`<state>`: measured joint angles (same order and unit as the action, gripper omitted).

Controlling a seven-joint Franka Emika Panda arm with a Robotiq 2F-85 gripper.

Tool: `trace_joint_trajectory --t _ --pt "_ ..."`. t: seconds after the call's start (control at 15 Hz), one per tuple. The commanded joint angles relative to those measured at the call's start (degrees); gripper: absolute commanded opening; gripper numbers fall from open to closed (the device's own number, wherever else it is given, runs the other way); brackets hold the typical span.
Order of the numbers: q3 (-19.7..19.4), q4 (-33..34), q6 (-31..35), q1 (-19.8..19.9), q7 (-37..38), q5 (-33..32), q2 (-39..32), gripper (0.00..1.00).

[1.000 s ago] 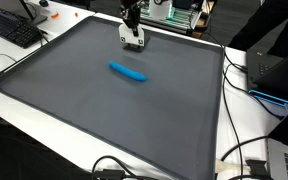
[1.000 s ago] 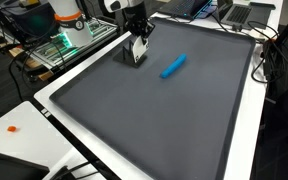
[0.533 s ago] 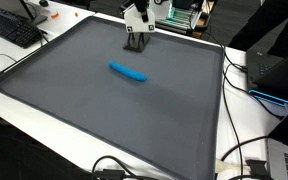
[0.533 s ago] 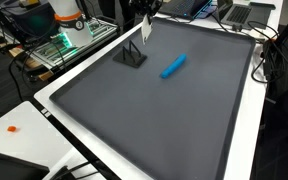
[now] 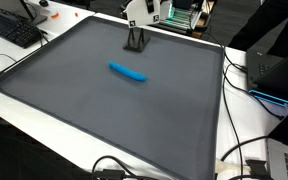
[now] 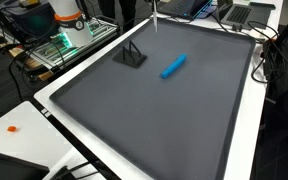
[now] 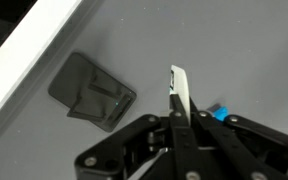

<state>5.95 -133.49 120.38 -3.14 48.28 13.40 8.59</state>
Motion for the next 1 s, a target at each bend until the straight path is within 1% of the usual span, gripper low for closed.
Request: trace_joint_trajectory --t 0.0,0.53,0.93 --pt "0.3 5.2 -3.6 -0.7 -7.9 -3.5 -3.8 0.01" --pt "0.6 13.5 -7.6 -2.3 -27.8 -7.5 -11.8 0.01" --pt "1.2 18.6 -7.5 -4.0 -40.8 -13.3 -17.2 0.01"
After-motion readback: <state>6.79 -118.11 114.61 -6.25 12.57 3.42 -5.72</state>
